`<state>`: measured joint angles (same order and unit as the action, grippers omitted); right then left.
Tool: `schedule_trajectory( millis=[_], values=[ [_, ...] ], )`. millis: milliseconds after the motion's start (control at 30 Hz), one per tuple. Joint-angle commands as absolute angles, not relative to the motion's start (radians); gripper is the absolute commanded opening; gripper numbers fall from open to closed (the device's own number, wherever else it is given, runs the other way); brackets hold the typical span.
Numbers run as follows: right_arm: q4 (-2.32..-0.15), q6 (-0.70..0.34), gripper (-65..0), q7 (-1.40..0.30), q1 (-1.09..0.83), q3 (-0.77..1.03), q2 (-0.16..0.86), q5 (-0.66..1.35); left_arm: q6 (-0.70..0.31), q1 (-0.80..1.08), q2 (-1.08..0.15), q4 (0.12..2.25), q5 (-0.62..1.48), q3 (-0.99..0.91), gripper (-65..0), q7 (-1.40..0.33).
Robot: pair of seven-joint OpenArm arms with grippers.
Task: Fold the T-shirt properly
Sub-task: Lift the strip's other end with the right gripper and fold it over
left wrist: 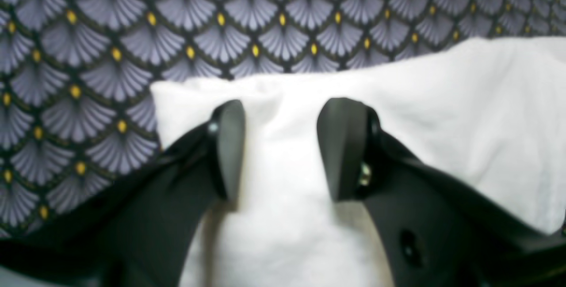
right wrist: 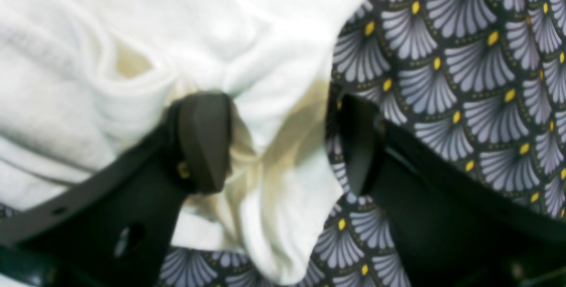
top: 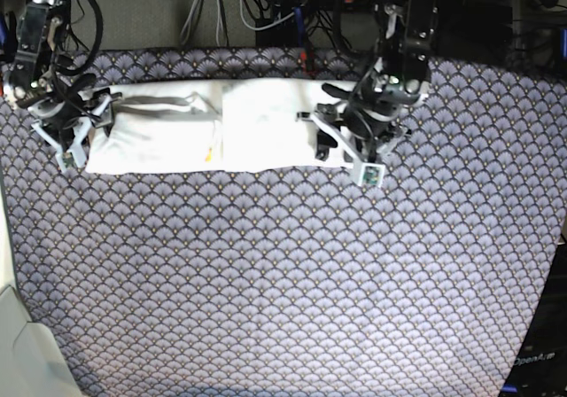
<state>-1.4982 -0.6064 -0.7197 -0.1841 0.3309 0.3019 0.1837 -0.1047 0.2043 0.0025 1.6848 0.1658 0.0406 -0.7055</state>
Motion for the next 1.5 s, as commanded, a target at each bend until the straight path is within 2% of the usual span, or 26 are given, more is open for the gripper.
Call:
schedule_trajectory(
  millis=[0,100,233,500,667,800,1033,1233,1467],
  values=[
    [-1.497,-0.607,-26.8,-0.745,-0.186,0.329,0.305,0.153,-0.105,0.197,0.005,1.702,0.171,0.041,-35.2,-0.69],
    [-1.497,-0.61,-38.1,-0.745,-0.189,0.328,0.297,0.153,-0.105,0.197,0.005,1.701,0.171,0.038,-35.2,-0.69],
    [-1.497,-0.693,-65.0,-0.746,-0.189,0.328,0.295,0.153,-0.105,0.197,0.005,1.701,0.17,0.036,-35.2,-0.69],
    [-1.527,-0.698,-65.0,-0.746,-0.193,0.335,0.3,0.151,-0.104,0.211,-0.035,1.722,0.171,0.004,-35.2,-0.69],
    [-1.698,-0.698,-65.0,-0.746,-0.254,0.334,0.292,0.151,-0.104,0.225,-0.028,1.732,0.171,-0.097,-35.2,-0.69],
    [-1.811,-0.698,-65.0,-0.746,-0.283,0.335,0.248,0.15,-0.107,0.226,-0.03,1.679,0.171,-0.137,-35.0,-0.69],
    [-1.89,-0.698,-65.0,-0.75,-0.297,0.329,0.22,0.15,-0.107,0.228,-0.035,1.641,0.171,-0.14,-35.0,-0.69],
    [-1.995,-0.698,-65.0,-0.852,-0.308,0.326,0.179,0.15,-0.105,0.24,-0.036,1.652,0.171,-0.142,-35.1,-0.69],
    [-2.003,-0.698,-65.0,-0.862,-0.317,0.223,0.143,0.15,-0.11,0.243,-0.03,1.652,0.171,-0.22,-34.9,-0.69]
  ],
)
